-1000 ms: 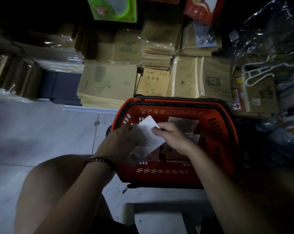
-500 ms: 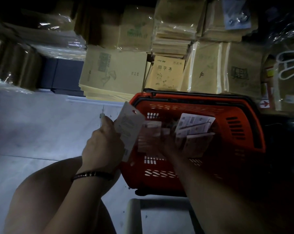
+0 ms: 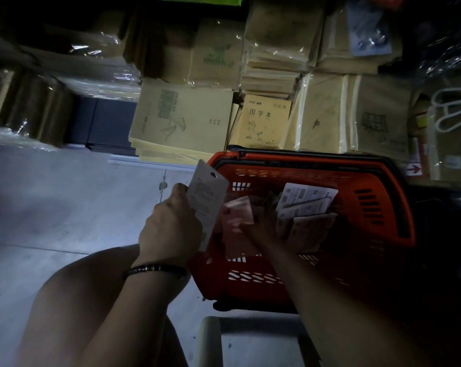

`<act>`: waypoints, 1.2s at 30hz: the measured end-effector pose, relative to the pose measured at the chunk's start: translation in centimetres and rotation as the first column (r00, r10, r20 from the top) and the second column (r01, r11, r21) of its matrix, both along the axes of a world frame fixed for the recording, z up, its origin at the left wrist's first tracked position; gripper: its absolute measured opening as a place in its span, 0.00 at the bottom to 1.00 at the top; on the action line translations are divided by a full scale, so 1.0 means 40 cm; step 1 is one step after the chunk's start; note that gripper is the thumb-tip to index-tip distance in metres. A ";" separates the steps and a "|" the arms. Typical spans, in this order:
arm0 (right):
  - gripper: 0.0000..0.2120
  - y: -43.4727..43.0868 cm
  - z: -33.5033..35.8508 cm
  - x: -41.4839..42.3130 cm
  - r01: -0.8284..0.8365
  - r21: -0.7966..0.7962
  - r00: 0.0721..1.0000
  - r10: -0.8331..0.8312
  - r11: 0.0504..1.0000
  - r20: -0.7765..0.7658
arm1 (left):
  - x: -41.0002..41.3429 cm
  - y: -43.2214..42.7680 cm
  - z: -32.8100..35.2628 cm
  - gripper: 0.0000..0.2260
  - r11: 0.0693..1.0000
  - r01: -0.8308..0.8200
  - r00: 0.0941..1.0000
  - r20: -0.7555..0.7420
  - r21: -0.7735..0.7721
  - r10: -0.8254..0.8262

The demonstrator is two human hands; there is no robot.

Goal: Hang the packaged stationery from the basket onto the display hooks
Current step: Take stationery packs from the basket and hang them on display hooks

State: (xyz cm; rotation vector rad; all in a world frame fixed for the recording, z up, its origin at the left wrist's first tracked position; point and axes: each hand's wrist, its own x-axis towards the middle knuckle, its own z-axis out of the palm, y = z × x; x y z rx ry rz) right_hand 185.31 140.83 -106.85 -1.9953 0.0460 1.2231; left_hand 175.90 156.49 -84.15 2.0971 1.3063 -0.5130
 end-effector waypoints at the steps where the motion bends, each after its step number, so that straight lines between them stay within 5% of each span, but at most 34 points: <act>1: 0.21 -0.017 0.023 0.002 0.002 0.037 1.000 -0.002 0.999 0.008 | 0.000 0.000 0.002 0.12 1.000 -0.003 1.000 0.001 -0.008 0.003; 5: 0.15 -0.087 0.137 0.020 0.088 0.144 0.995 -0.080 0.986 -0.058 | 0.002 -0.006 0.002 0.10 0.999 -0.030 0.999 0.041 -0.033 0.031; 11: 0.11 -0.213 0.364 0.098 0.219 0.283 0.963 -0.253 0.934 0.091 | 0.010 -0.056 0.014 0.12 0.988 -0.060 0.963 0.253 -0.142 0.095; 20: 0.17 -0.338 0.694 0.111 0.278 0.583 0.897 -0.423 0.764 0.127 | -0.004 -0.199 0.120 0.12 0.842 0.017 0.726 0.586 -0.540 0.361; 26: 0.17 -0.358 0.807 0.069 0.394 0.685 0.811 -0.583 0.613 0.055 | -0.014 -0.302 0.192 0.19 0.717 0.022 0.570 0.598 -0.697 0.564; 32: 0.18 -0.376 0.904 0.045 0.088 0.810 0.655 -0.646 0.580 0.391 | -0.002 -0.344 0.300 0.08 0.705 -0.047 0.505 0.592 -0.707 0.628; 36: 0.18 -0.402 0.930 0.084 -0.336 0.471 0.253 -0.403 0.816 0.879 | -0.001 -0.340 0.370 0.06 0.673 -0.006 0.474 0.591 -0.739 0.653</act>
